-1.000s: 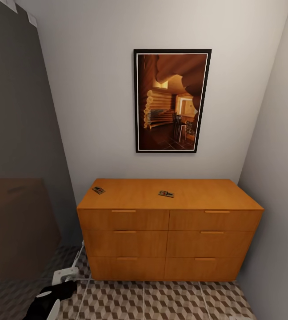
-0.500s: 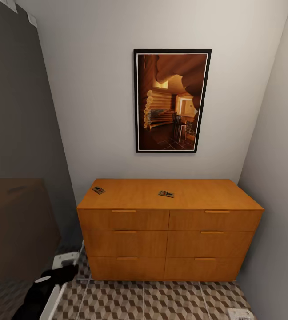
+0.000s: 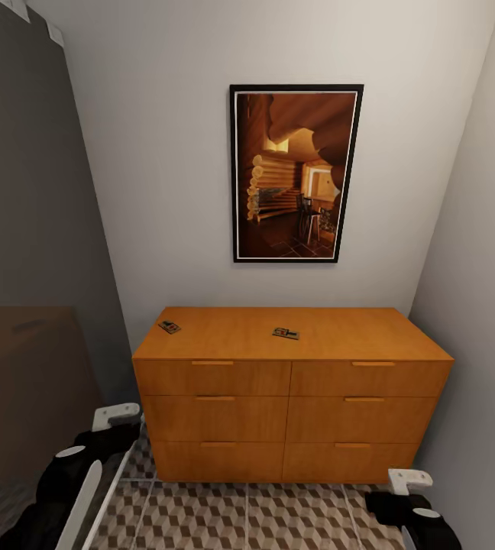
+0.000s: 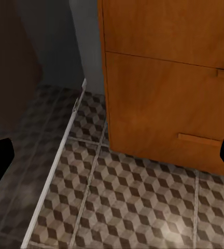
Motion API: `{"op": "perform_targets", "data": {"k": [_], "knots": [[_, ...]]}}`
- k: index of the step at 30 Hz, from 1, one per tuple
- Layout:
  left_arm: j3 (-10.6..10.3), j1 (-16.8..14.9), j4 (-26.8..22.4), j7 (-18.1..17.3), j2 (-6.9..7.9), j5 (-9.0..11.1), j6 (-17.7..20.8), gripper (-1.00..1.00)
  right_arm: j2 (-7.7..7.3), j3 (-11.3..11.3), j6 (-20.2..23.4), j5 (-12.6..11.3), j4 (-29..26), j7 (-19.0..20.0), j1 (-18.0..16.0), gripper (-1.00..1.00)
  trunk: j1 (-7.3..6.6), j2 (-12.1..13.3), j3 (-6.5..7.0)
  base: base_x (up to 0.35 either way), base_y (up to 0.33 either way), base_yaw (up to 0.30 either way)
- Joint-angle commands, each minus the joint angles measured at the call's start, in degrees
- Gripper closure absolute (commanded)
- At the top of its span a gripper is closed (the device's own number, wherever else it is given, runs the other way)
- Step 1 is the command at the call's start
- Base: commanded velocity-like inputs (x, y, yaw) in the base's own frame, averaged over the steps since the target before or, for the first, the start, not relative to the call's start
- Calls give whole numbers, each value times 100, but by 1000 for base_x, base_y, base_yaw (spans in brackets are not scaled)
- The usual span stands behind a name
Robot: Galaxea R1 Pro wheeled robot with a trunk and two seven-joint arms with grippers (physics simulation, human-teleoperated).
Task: Take the four mousetraps from the cabinet in the bathroom and place them on the bathroom floor. Make sure all four end up on the same floor surface, and ensure that at least two of them are either under or directly next to the same bathroom sink.
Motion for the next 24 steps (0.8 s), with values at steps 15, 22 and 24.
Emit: {"op": "perform_targets", "data": {"k": [15,22,24], "knots": [[-501,-1259,-204,45,-306,60,525,-100,32,-11,1464,-21,-1623,-614,-718,-100,1,-5,-8,0,0,0],[-907,-2192,-197,52,-602,49,552,-100,12,-14,2033,-28,-1740,-703,-1465,-100,1,-5,-8,0,0,0],[-990,-2496,-172,59,-719,46,560,-100,9,-15,2232,-29,-1757,-722,-1743,-100,1,-5,-8,0,0,0]]}}
